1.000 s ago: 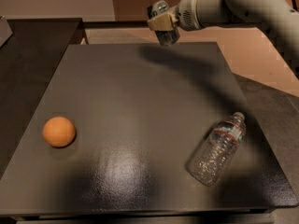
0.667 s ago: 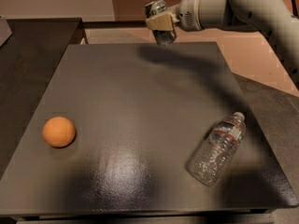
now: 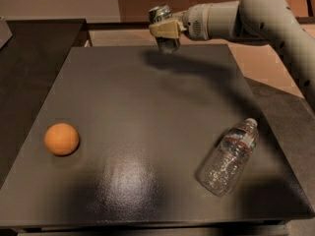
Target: Place 7up can upright
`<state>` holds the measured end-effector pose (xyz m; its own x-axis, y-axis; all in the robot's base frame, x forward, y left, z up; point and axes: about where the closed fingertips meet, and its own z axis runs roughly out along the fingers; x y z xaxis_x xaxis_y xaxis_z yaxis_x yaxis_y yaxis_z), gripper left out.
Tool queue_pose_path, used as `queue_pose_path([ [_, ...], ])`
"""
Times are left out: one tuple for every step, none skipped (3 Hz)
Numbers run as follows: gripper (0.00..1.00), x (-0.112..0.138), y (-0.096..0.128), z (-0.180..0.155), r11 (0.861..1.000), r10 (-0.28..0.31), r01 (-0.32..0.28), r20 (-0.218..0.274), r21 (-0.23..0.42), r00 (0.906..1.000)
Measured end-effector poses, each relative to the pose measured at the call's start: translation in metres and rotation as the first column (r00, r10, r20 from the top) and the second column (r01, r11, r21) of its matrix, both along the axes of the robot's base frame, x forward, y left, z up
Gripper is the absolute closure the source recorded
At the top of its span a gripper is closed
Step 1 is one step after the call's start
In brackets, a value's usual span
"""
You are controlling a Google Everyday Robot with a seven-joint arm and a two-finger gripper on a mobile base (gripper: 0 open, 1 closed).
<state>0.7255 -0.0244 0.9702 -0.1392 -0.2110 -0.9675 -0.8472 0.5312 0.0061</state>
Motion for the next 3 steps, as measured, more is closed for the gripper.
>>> queue_pose_path([
  [1.0,-0.004,0.005,-0.008,1.0,-0.013,0.013,-0.005,0.024,0.9999],
  [1.0,-0.005,0.005,-0.016,0.997,-0.036,0.038,-0.029,0.062,0.9989],
  [1.0,-0.003,0.001,-0.024,0.988,-0.094,0.103,-0.074,0.117,0.9928],
])
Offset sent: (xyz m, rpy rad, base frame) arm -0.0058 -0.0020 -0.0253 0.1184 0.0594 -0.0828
